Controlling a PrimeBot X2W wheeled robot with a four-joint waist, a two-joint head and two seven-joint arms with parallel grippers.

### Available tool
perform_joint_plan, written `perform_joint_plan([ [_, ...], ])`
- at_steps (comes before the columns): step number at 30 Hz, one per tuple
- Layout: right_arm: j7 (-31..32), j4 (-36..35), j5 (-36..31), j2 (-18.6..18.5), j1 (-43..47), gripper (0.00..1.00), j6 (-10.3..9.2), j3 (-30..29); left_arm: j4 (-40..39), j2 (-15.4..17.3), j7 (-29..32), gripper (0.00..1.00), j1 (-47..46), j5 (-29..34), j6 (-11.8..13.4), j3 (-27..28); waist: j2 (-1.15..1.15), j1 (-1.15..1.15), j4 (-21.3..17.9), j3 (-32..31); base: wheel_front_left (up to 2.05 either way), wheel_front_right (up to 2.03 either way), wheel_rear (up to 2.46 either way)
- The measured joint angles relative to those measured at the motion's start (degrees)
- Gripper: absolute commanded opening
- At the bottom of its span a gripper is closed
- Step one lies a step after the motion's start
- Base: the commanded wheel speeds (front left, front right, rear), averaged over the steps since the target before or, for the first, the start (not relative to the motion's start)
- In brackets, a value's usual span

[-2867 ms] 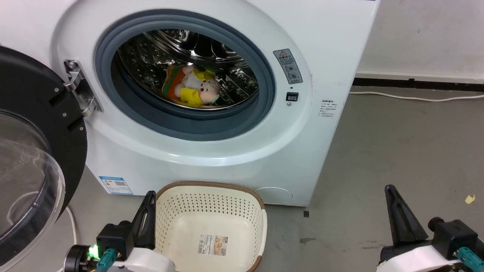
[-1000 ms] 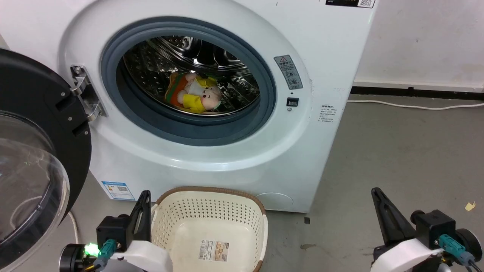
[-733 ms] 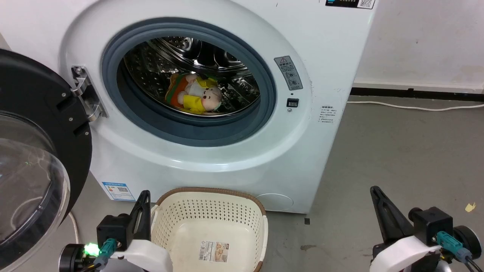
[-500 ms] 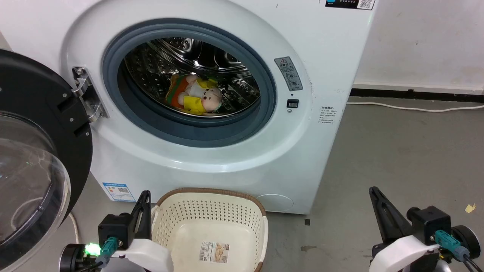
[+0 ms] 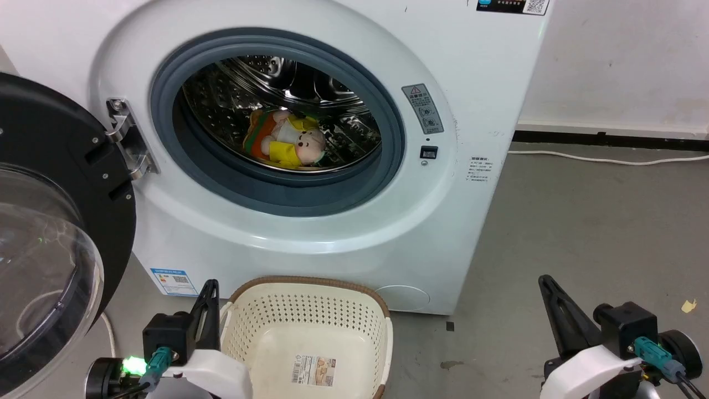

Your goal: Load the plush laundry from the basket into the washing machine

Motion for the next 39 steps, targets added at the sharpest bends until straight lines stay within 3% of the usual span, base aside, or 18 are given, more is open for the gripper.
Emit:
perform_joint_plan([
  [39, 0.0, 0.0, 0.0, 0.0, 0.0, 0.00, 0.00, 0.0, 0.0, 0.0, 0.0, 0.00, -0.1, 0.0, 0.0, 0.1, 0.00, 0.00, 0.0, 0.0, 0.00, 0.00, 0.00],
])
